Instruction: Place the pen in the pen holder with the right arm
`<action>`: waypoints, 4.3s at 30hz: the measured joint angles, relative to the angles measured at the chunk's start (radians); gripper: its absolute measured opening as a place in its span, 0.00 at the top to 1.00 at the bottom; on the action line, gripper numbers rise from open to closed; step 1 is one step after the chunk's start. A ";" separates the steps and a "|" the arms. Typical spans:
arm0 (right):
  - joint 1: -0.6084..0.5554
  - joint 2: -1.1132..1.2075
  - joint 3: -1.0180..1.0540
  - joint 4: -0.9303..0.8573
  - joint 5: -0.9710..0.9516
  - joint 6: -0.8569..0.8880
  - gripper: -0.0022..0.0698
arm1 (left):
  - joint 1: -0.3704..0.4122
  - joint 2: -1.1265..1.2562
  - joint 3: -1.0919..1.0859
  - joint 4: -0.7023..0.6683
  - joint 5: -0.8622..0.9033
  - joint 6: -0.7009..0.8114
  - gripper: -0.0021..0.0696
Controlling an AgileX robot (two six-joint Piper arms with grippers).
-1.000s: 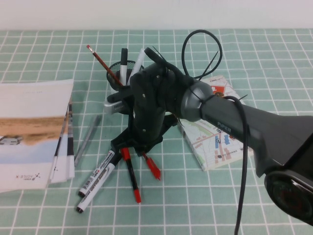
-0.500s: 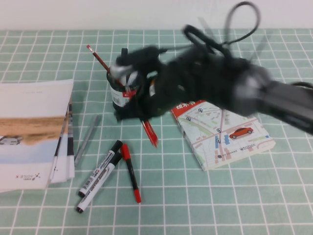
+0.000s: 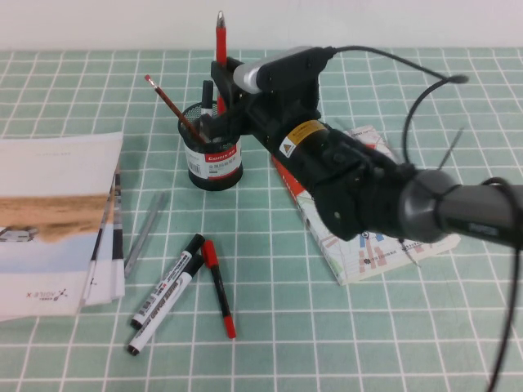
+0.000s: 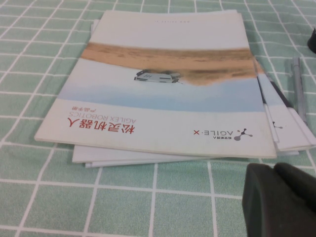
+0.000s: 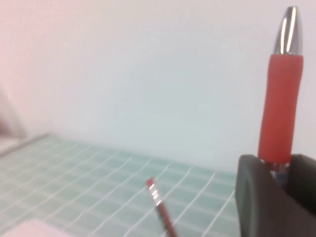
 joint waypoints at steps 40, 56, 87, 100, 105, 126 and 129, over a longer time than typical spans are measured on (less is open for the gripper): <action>-0.019 0.064 -0.181 0.179 0.384 -0.026 0.60 | 0.000 0.000 0.000 0.000 0.000 0.000 0.98; 0.078 -0.426 0.033 -0.036 0.913 -0.030 0.99 | 0.000 0.000 0.000 0.000 0.000 0.000 0.98; -0.004 -1.065 0.846 -0.071 1.025 -0.030 1.00 | 0.000 0.000 0.000 0.000 0.000 0.000 0.98; -0.520 -1.544 1.227 -0.083 0.908 -0.030 1.00 | 0.000 0.000 0.000 0.000 0.000 0.000 0.98; -0.595 -1.762 1.321 -0.087 0.895 -0.030 1.00 | 0.000 0.000 0.000 0.000 0.000 0.000 0.98; -0.600 -2.058 1.394 -0.091 1.078 -0.030 1.00 | 0.000 0.000 0.000 0.000 0.000 0.000 0.98; -0.600 -2.058 1.396 -0.091 1.081 -0.030 1.00 | 0.000 0.000 0.000 0.000 0.000 0.000 0.98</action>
